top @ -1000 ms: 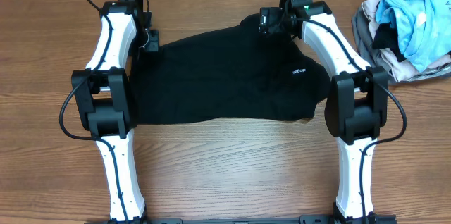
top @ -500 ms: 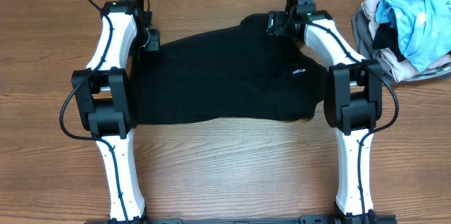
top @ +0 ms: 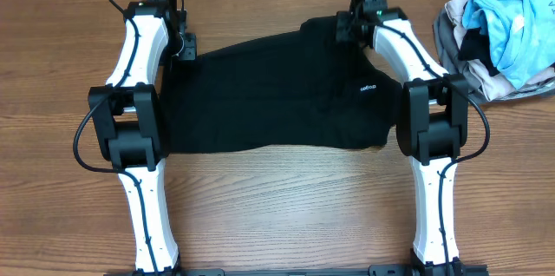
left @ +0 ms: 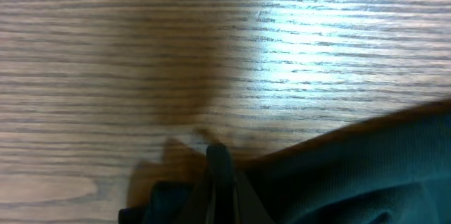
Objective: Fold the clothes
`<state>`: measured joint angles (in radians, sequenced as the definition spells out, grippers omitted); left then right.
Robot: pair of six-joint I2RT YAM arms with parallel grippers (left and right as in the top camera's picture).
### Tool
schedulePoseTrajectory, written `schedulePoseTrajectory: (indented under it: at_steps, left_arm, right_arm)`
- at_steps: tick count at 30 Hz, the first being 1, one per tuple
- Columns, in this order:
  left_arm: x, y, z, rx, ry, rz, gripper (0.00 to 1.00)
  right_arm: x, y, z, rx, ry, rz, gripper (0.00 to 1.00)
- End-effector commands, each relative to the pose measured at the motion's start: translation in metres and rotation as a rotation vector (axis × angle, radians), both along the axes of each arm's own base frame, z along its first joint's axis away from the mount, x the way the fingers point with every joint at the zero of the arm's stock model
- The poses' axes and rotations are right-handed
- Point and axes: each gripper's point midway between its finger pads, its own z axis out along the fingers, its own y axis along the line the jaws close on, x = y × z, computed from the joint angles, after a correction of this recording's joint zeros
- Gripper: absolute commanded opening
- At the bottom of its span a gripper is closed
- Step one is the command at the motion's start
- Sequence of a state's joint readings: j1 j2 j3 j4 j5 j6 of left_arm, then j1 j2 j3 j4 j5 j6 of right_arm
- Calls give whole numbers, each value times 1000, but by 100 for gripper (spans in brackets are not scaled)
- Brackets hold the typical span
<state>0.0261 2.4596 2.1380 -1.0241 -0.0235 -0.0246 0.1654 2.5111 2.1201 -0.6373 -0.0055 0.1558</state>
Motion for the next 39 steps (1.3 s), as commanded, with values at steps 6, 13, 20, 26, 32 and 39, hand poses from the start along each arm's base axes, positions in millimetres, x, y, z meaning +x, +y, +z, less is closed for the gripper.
schedulePoseTrajectory:
  at_steps: [6,13,20,26,32,39]
  left_arm:
    - [8,18,79,13,-82,44,4]
    - [-18,16,100,7,4,44,4]
    - [-59,21,94,3,170,57,4]
    - [-83,28,94,-3,265,76,4]
    - [-94,30,92,-16,309,71,4]
    - [-111,27,73,-23,401,48,4]
  right_arm:
    - [-2,-13,101,-56,-26,-22,9]
    - [-75,-20,116,-67,235,-9,8]
    - [-141,-26,108,-59,506,-75,4]
    - [-146,-13,127,30,488,-79,4]
    - [-162,-5,139,85,511,-61,4]
    - [-195,-16,116,39,643,-116,4]
